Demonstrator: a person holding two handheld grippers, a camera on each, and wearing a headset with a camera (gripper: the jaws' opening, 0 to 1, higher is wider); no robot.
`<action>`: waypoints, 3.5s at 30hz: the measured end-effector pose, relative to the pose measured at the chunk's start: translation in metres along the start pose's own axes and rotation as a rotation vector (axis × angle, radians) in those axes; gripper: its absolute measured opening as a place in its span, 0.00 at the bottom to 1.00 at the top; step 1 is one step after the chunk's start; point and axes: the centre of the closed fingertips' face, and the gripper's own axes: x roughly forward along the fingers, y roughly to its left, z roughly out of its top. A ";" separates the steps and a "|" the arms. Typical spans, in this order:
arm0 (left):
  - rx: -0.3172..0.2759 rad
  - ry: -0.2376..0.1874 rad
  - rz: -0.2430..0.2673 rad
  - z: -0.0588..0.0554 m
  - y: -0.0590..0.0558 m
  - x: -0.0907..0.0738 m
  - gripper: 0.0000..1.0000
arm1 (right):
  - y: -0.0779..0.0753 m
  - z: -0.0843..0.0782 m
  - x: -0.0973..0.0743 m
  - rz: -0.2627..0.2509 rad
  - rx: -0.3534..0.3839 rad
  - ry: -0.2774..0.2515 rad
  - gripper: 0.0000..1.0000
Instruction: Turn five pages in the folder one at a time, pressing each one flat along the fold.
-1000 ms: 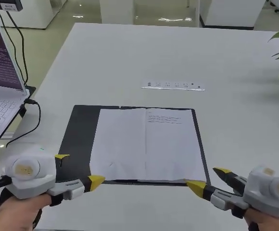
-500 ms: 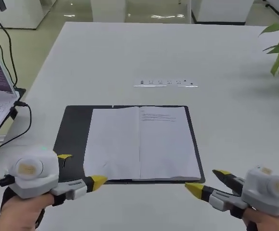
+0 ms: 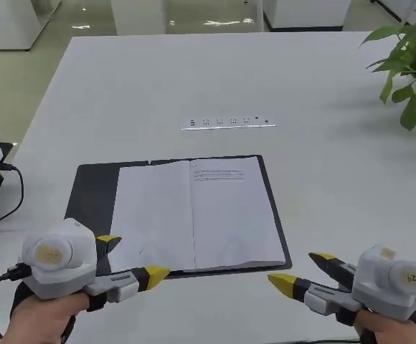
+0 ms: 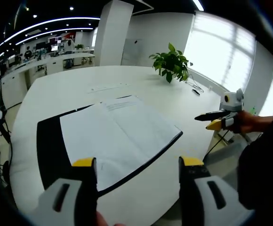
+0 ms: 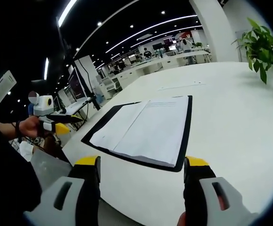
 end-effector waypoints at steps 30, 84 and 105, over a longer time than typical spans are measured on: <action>0.169 0.057 -0.178 0.057 -0.057 0.109 0.67 | -0.002 -0.012 -0.002 0.017 0.030 0.037 0.68; 0.308 0.246 -0.127 -0.001 -0.086 0.228 0.58 | -0.004 -0.025 0.002 0.064 0.092 0.082 0.65; 0.134 0.172 -0.140 -0.002 -0.077 0.215 0.52 | -0.035 0.039 0.097 0.112 0.189 -0.021 0.53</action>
